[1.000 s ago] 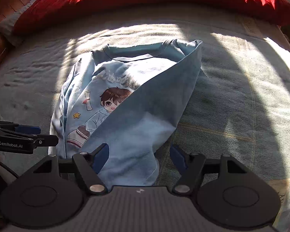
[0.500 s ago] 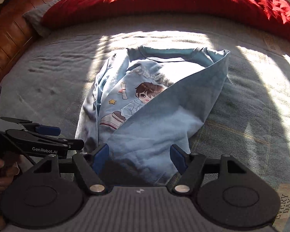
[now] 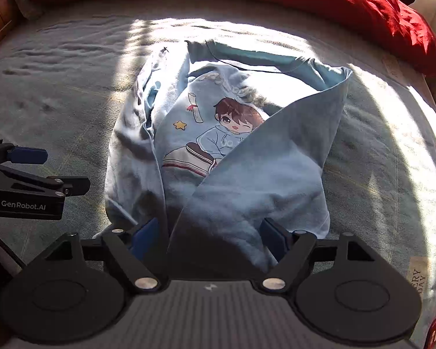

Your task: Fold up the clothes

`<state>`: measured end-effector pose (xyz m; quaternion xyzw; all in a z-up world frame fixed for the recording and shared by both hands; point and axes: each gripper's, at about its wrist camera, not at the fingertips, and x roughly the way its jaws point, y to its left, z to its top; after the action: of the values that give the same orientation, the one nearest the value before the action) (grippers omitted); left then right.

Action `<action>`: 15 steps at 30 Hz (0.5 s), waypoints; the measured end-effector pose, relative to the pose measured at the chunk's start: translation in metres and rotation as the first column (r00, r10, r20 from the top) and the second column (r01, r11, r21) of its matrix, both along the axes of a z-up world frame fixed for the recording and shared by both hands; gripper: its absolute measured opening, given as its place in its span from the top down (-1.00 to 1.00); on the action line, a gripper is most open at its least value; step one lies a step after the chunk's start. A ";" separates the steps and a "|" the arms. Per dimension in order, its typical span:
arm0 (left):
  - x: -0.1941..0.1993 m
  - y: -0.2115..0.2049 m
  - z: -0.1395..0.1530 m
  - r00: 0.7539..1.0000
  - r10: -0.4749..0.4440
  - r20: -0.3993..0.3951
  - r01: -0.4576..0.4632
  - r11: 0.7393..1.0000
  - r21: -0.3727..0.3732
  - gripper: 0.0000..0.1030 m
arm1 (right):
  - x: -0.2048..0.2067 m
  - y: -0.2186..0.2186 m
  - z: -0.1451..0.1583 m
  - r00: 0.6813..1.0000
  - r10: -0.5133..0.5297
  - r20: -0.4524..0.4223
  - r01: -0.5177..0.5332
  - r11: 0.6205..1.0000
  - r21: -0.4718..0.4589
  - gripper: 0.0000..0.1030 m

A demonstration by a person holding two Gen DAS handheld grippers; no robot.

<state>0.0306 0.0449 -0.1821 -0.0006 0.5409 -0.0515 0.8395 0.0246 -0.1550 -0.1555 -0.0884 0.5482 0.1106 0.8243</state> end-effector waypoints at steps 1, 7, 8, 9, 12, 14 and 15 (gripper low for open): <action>0.000 0.006 -0.001 1.000 -0.007 0.004 0.007 1.000 -0.001 -0.61 | 0.001 0.005 -0.004 1.000 -0.017 0.005 0.017 0.999 -0.034 -0.58; 0.010 0.042 -0.005 0.999 -0.027 0.028 0.027 1.000 -0.013 -0.61 | 0.005 0.015 -0.015 0.997 -0.081 -0.010 0.078 0.981 -0.176 -0.58; 0.012 0.046 -0.005 0.999 -0.028 0.031 0.029 0.999 -0.015 -0.61 | 0.005 0.013 -0.013 0.996 -0.094 -0.013 0.090 0.979 -0.183 -0.60; 0.015 0.049 -0.005 0.999 -0.031 0.034 0.031 0.999 -0.016 -0.61 | 0.006 0.011 -0.012 0.994 -0.106 -0.014 0.101 0.976 -0.190 -0.62; 0.024 0.055 -0.006 0.998 -0.051 0.040 0.052 0.998 -0.022 -0.61 | 0.006 0.003 -0.005 0.991 -0.134 -0.005 0.129 0.965 -0.226 -0.64; 0.030 0.053 -0.005 0.996 -0.072 0.044 0.073 0.997 -0.029 -0.61 | 0.007 -0.002 -0.001 0.988 -0.153 0.002 0.149 0.959 -0.242 -0.68; 0.033 0.052 -0.004 0.995 -0.083 0.046 0.085 0.996 -0.033 -0.61 | 0.007 -0.005 0.001 0.987 -0.161 0.003 0.157 0.957 -0.243 -0.70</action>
<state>0.0632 0.0964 -0.1865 0.0087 0.5208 -0.0963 0.8482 0.0317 -0.1595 -0.1548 -0.1432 0.5698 -0.0230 0.8089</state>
